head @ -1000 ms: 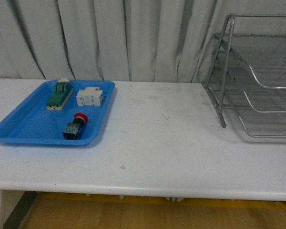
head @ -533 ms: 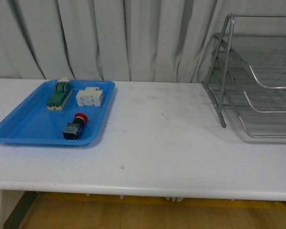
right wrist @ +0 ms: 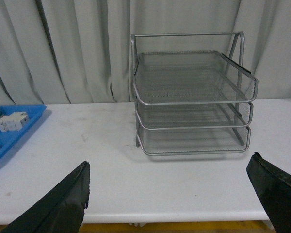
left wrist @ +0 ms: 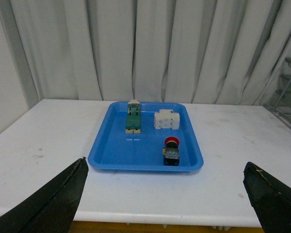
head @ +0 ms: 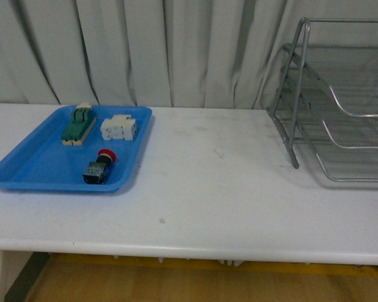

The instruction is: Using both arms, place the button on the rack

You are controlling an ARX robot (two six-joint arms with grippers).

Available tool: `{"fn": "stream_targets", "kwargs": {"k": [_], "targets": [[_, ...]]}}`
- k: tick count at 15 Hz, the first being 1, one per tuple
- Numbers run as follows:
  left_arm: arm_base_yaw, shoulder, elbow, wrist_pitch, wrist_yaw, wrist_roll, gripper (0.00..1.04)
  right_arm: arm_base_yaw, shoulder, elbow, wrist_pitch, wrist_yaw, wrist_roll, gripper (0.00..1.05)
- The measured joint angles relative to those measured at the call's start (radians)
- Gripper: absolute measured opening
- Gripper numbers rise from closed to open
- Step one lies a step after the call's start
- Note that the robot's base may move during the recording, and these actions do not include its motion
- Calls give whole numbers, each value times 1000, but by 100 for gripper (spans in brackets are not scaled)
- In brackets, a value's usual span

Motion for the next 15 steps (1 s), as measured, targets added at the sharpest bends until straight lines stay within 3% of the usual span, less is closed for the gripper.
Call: {"fn": "stream_targets", "kwargs": {"k": [7,8,10,11,13,15], "targets": [[0,0,0,0,0,0,98,-7,3,1,-2,-24,9,98],[0,0,0,0,0,0,98,-86,86,8,71,-188,87,98],[0,0,0,0,0,0,98,-249,438,124,396,-409,269,98],[0,0,0,0,0,0,98,-321,674,232,617,-450,350,98],[0,0,0,0,0,0,98,-441,1093,443,910,-408,505,98],[0,0,0,0,0,0,98,-532,1435,654,989,-383,665,98]]}}
